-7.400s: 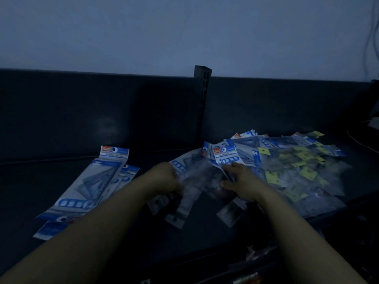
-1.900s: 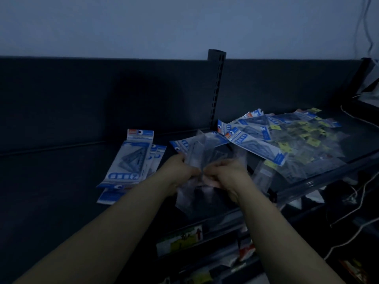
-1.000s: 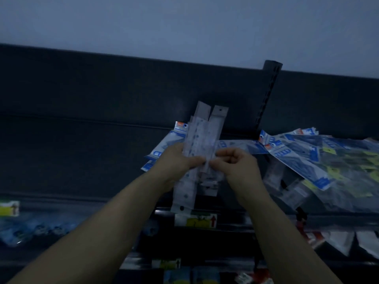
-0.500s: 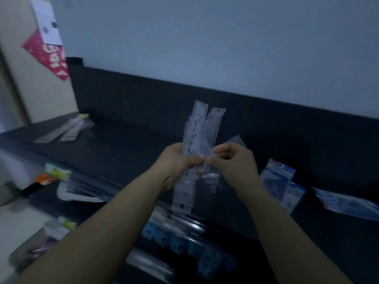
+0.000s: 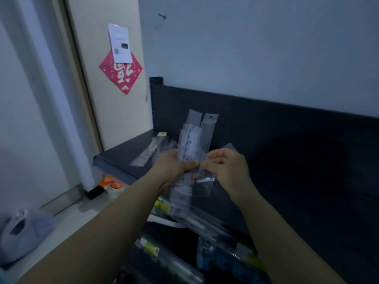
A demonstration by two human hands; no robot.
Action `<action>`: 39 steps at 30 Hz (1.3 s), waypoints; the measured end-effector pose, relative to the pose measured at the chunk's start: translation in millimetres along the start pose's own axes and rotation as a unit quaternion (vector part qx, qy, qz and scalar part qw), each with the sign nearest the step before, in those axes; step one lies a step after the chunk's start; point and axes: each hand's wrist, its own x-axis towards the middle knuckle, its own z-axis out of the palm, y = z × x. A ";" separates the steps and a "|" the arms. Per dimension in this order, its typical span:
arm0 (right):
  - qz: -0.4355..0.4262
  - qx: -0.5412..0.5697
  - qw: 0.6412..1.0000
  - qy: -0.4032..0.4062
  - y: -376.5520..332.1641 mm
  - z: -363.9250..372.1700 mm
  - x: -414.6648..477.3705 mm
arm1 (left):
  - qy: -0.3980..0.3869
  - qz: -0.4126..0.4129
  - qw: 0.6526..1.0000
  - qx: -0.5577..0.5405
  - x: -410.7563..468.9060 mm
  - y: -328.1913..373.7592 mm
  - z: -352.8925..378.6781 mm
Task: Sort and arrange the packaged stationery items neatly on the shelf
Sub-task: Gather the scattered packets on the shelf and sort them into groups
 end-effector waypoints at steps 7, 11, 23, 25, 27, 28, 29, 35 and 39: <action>0.003 -0.004 0.999 -0.037 4.3 64.5 55.4 | 0.036 -0.014 0.999 0.032 47.6 -9.9 -59.3; 0.014 -0.002 0.999 -0.051 13.8 93.4 91.4 | 0.053 -0.018 0.997 0.053 77.0 -10.9 -81.6; 0.033 -0.085 0.994 -0.066 55.9 142.0 156.1 | 0.123 -0.005 0.963 0.240 144.4 -34.9 -114.8; 0.026 -0.118 0.990 -0.067 59.2 143.8 159.4 | 0.124 -0.006 0.946 0.301 152.6 -38.4 -121.2; 0.012 -0.168 0.983 -0.075 60.3 144.6 161.6 | 0.119 -0.008 0.924 0.363 157.2 -41.5 -126.4; 0.006 -0.208 0.975 -0.082 60.2 144.5 162.1 | 0.119 -0.010 0.912 0.392 158.9 -43.3 -129.2; 0.001 -0.257 0.962 -0.088 59.1 143.2 161.5 | 0.119 -0.009 0.900 0.420 160.4 -45.0 -132.7; 0.026 -0.386 0.919 -0.069 42.8 125.7 139.8 | 0.062 -0.020 0.831 0.552 164.2 -40.0 -151.4; 0.002 -0.371 0.928 -0.009 36.1 115.9 118.4 | 0.037 0.068 0.814 0.575 150.8 -27.1 -139.0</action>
